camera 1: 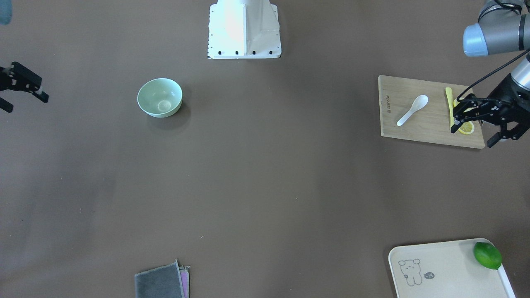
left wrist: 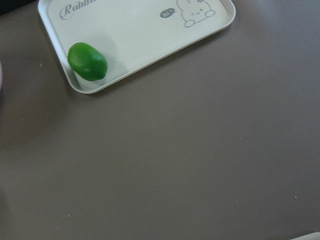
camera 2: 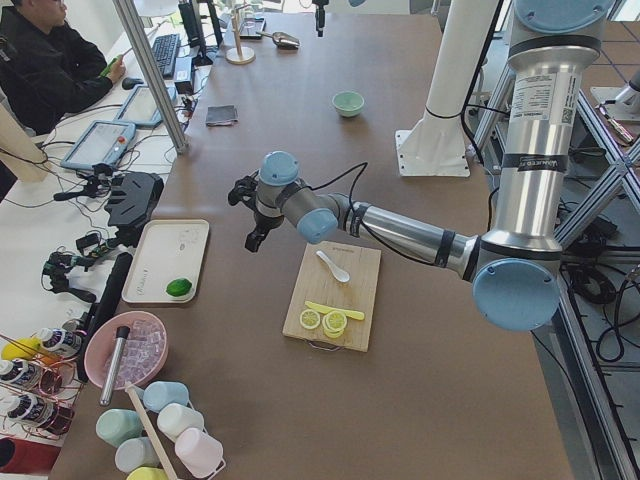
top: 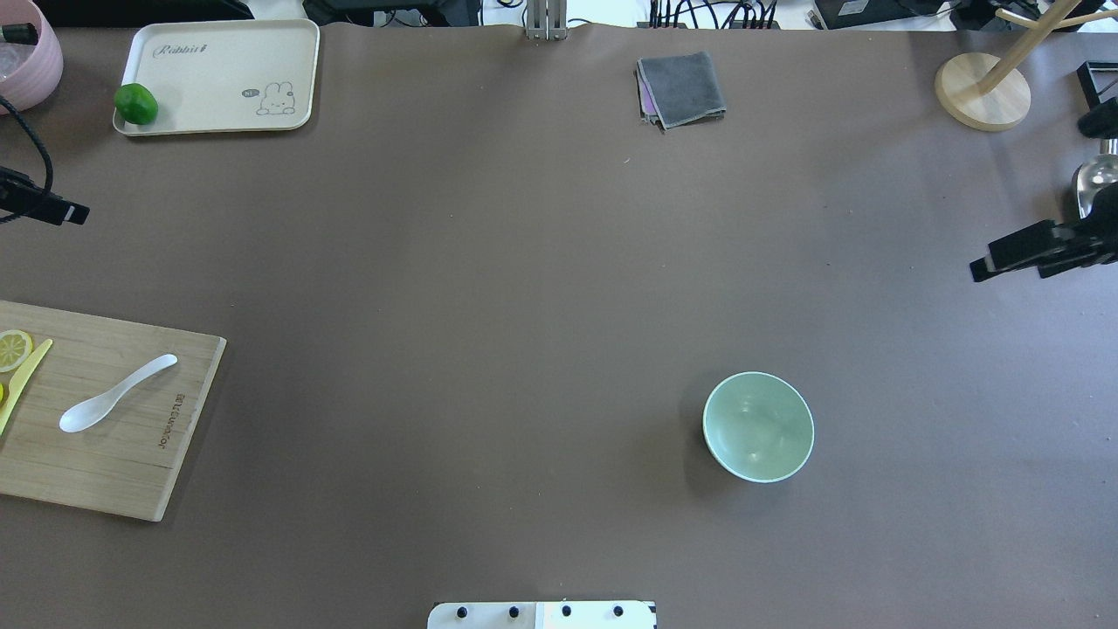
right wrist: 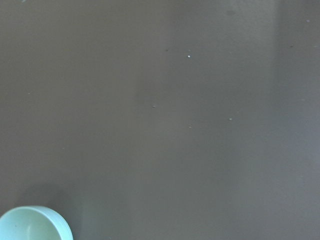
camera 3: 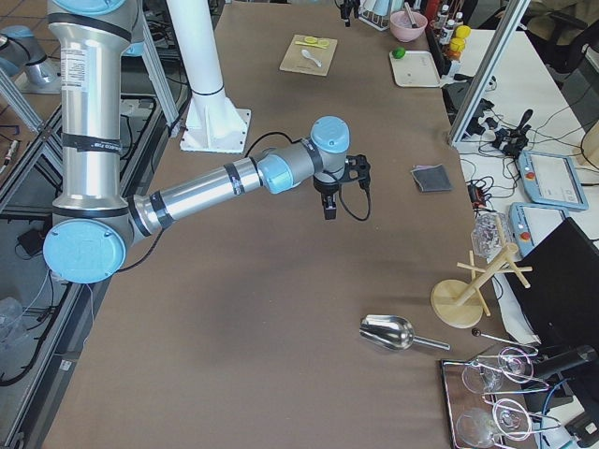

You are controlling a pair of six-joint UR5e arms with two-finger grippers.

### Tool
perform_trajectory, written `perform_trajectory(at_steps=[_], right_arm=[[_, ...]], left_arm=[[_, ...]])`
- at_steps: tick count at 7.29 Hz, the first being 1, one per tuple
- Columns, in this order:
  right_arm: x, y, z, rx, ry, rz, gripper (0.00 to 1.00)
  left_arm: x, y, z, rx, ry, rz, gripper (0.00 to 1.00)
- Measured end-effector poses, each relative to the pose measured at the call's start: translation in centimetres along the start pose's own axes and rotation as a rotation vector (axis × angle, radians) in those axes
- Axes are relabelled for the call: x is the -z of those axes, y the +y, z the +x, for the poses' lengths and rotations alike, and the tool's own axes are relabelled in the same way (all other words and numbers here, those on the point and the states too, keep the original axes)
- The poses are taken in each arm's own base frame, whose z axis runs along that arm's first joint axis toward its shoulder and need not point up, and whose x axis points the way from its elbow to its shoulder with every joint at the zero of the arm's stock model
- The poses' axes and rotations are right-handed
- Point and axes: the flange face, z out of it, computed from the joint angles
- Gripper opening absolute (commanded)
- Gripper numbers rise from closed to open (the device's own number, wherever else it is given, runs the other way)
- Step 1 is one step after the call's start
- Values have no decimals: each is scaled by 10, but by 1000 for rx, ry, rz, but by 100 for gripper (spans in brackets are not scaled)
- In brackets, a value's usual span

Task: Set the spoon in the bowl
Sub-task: 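Reach the right gripper to the pale green bowl and grip its rim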

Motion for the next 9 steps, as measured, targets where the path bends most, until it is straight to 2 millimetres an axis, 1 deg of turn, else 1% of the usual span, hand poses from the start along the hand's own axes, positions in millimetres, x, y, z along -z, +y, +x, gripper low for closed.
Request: perform_trajectory(at_steps=[1, 2, 4, 7, 8, 9], right_arm=[[-29, 12, -29, -23, -2, 9, 100], [-52, 23, -51, -50, -2, 0, 100], [-87, 46, -79, -102, 9, -38, 100], [-135, 81, -122, -93, 46, -51, 100], [-151, 93, -133, -70, 56, -58, 84], [-164, 102, -139, -54, 66, -65, 26]], left_arm=[[-9, 0, 16, -10, 33, -15, 98], [-16, 1, 30, -22, 66, -34, 98], [-28, 4, 49, -45, 103, -59, 98], [-31, 6, 54, -48, 109, -66, 98], [-32, 6, 54, -48, 110, -67, 98], [-32, 6, 53, -47, 110, -69, 98]])
